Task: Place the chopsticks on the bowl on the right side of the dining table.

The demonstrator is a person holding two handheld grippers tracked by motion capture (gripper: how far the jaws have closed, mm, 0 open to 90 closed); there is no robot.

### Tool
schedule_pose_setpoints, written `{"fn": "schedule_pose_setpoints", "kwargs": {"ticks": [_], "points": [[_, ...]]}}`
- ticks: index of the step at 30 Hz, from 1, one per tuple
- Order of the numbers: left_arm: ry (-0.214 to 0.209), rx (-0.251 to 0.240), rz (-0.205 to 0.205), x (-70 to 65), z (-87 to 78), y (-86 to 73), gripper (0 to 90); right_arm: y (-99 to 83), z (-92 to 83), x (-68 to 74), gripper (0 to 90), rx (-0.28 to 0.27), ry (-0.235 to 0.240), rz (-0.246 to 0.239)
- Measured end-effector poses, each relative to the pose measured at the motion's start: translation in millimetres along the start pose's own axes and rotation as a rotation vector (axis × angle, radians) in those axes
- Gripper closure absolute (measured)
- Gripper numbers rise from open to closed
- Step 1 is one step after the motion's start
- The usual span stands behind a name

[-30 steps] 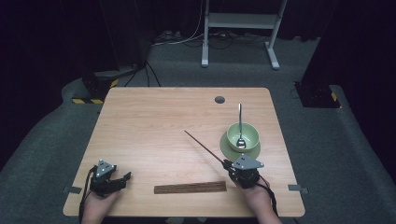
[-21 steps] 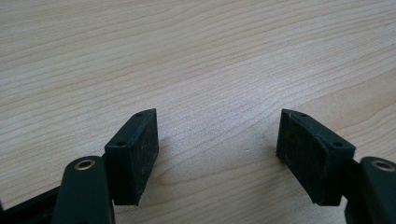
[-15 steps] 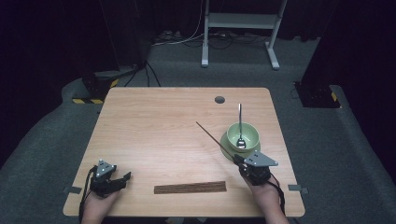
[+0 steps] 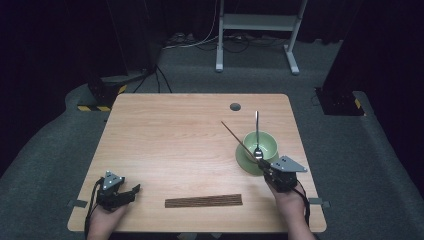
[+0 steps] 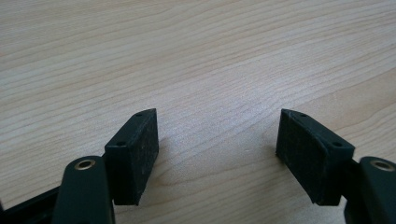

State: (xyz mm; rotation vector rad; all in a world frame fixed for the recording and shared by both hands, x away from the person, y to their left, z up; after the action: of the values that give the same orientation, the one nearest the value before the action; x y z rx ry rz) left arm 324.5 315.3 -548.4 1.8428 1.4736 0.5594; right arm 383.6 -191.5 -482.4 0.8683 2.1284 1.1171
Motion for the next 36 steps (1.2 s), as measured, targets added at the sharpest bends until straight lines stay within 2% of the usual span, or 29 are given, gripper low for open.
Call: {"fn": "schedule_pose_setpoints", "kwargs": {"ticks": [12,20,30,36], "points": [[0.000,0.000,0.000,0.0,0.0,0.0,29.8,-11.6,-8.8,-19.1,83.7,0.012,-0.058,0.045],[0.000,-0.001,0.000,-0.1,0.0,0.0,29.8,-14.5,-7.8,-20.0,83.4,0.029,-0.083,0.037],[0.001,0.000,0.001,-0.1,0.0,0.0,29.9,-17.5,-7.7,-22.8,82.8,0.034,-0.086,0.046],[0.000,0.000,0.001,-0.1,0.0,0.0,29.8,-13.7,-10.2,-22.4,69.6,0.015,-0.093,0.052]]}}
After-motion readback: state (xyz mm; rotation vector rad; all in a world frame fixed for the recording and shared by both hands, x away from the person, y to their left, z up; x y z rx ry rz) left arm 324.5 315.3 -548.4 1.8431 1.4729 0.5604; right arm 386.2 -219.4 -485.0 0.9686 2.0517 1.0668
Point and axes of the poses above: each handheld gripper's, and its own axes: z roughly forward along the jaws, y roughly out of its top, x roughly to its left, the point moved 3 cm from there along z, roughly forward along the jaws, and after that the axes turned 7 degrees about -z, right-handed, at the moved point
